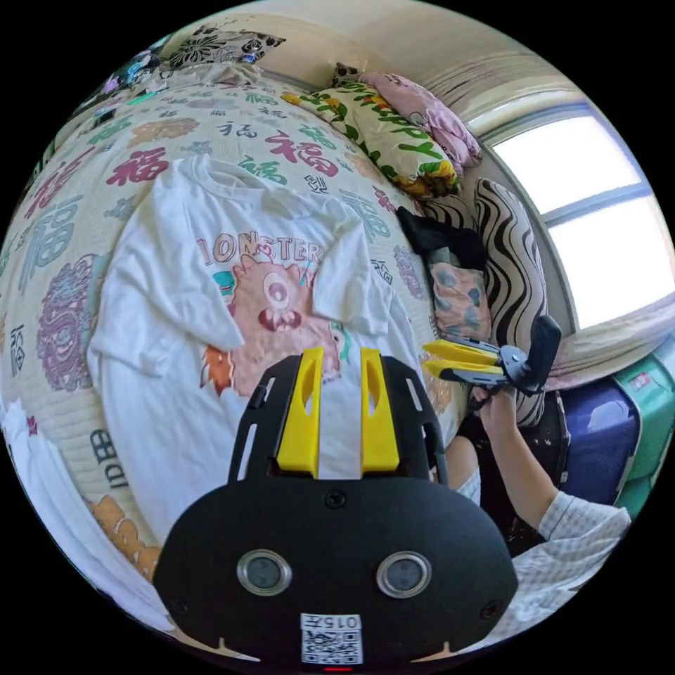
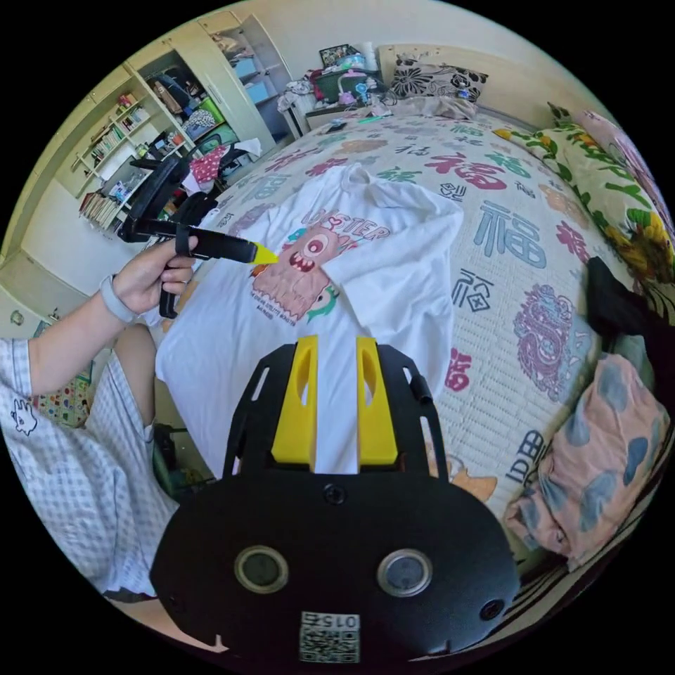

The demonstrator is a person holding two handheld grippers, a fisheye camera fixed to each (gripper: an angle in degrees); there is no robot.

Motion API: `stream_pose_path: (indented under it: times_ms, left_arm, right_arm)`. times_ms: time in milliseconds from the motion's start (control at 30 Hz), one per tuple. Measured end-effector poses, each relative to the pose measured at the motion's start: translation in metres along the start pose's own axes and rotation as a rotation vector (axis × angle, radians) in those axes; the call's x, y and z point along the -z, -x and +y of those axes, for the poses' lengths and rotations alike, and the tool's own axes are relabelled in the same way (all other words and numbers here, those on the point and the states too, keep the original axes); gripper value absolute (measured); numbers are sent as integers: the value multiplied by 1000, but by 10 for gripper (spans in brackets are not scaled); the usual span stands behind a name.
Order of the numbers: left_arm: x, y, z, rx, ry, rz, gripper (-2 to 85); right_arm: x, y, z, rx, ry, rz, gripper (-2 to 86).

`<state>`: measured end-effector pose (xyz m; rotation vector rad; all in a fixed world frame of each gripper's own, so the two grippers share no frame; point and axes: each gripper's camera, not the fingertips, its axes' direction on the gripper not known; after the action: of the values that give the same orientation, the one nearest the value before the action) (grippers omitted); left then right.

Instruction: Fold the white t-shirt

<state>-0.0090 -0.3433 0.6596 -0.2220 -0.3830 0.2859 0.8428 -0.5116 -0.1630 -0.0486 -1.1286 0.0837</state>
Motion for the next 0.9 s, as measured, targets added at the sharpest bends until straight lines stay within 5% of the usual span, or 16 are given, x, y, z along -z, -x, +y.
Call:
stream_pose_path:
  times_ms: [267,600,900]
  left_arm:
    - [-79,25,-69,59,70,-19,21]
    - [-80,-51,-194,-216,-128,254,-6]
    - [-206,-101,-253,-306,-10,417,70]
  right_arm:
    - [-51,-48,-48,-15,157,32,31]
    - [39,-172,-18,-398,-273,-223,0]
    - [5,-234,0,-633,-249,-230,18]
